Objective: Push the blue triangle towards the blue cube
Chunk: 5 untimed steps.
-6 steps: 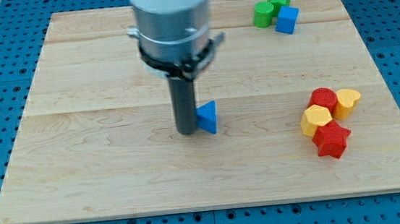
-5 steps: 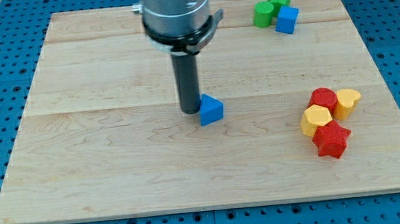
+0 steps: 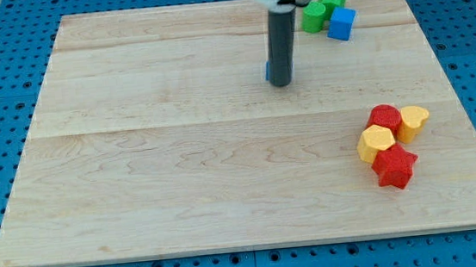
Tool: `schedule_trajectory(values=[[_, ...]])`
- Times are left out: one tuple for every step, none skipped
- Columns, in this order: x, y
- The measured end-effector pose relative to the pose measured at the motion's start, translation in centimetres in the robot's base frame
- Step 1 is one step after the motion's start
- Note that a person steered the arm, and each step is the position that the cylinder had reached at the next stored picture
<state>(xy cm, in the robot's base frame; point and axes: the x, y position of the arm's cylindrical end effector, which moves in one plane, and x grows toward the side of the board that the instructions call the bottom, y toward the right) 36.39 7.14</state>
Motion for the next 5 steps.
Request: schedule_trajectory(values=[[-3.2,-1.7],[-5.5,-4.1],[-6.3,1.4],[-6.1,1.6],[-1.9,-0.4]])
